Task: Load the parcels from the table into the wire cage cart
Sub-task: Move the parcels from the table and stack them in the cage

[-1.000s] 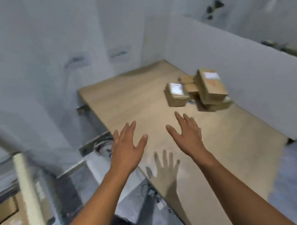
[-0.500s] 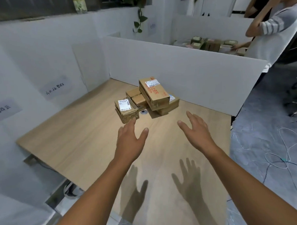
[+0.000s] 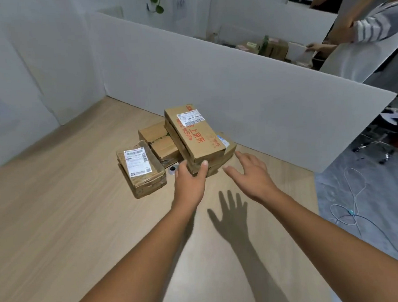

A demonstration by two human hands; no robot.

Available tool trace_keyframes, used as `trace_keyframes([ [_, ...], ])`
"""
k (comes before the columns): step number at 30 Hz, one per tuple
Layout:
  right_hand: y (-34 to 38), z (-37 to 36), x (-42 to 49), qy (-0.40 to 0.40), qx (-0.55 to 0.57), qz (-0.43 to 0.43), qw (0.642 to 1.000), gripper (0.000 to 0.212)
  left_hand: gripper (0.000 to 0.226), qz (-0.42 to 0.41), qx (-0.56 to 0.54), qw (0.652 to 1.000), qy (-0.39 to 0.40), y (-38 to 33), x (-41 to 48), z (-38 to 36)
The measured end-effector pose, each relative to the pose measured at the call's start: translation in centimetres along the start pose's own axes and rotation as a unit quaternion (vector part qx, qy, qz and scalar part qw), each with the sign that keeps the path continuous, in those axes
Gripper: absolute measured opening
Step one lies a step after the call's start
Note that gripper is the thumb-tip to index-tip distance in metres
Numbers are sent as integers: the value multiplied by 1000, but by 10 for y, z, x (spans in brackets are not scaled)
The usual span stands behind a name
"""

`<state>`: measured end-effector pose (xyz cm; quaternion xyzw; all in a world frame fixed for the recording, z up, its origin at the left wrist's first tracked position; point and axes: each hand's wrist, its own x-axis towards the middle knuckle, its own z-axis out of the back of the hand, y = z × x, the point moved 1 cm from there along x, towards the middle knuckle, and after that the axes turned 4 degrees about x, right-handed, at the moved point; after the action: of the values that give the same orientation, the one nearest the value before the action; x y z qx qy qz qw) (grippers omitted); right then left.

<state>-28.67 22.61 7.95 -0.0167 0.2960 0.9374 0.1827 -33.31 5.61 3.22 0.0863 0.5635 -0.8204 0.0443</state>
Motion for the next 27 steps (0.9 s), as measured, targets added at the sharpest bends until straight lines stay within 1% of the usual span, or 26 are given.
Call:
trace_keyframes([
  [1,2,-6,17,5,-9,-2,1000,82,78,8,-1,1000,-5,3,18,-8],
  [3,4,-16,49,9,-23,-2,1000,97,87,18,16,1000,-2,9,52,-23],
  [4,4,-20,64,12,-28,2,1000,100,90,20,29,999,0,12,67,-31],
  [6,6,-28,96,15,-28,8,999,90,93,23,41,999,-6,17,92,-42],
  [8,7,-35,123,0,-9,2,1000,82,90,24,29,999,-19,23,112,-49],
  [9,6,-39,136,-3,8,-13,1000,81,86,22,22,999,-22,27,121,-51],
  [12,4,-50,161,15,48,-49,998,81,76,10,-8,1000,6,38,139,-54],
  [14,3,-56,165,18,85,-47,995,79,62,2,-28,999,26,43,143,-56],
  [15,2,-56,163,13,109,-43,993,76,58,-4,-35,999,32,43,142,-57],
  [17,0,-53,154,4,165,-34,986,71,58,-15,-52,998,39,42,134,-56],
  [19,-1,-48,141,1,211,-27,977,68,50,-28,-87,995,42,38,119,-53],
  [21,-4,-43,124,-2,265,-11,964,58,46,-31,-113,992,40,35,99,-48],
  [24,-15,-31,83,13,390,9,921,37,54,-32,-131,990,39,26,48,-41],
  [25,-21,-29,65,24,423,11,906,34,53,-33,-140,989,40,25,26,-39],
  [27,-33,-24,24,36,455,10,890,32,55,-29,-161,985,48,27,-21,-34],
])
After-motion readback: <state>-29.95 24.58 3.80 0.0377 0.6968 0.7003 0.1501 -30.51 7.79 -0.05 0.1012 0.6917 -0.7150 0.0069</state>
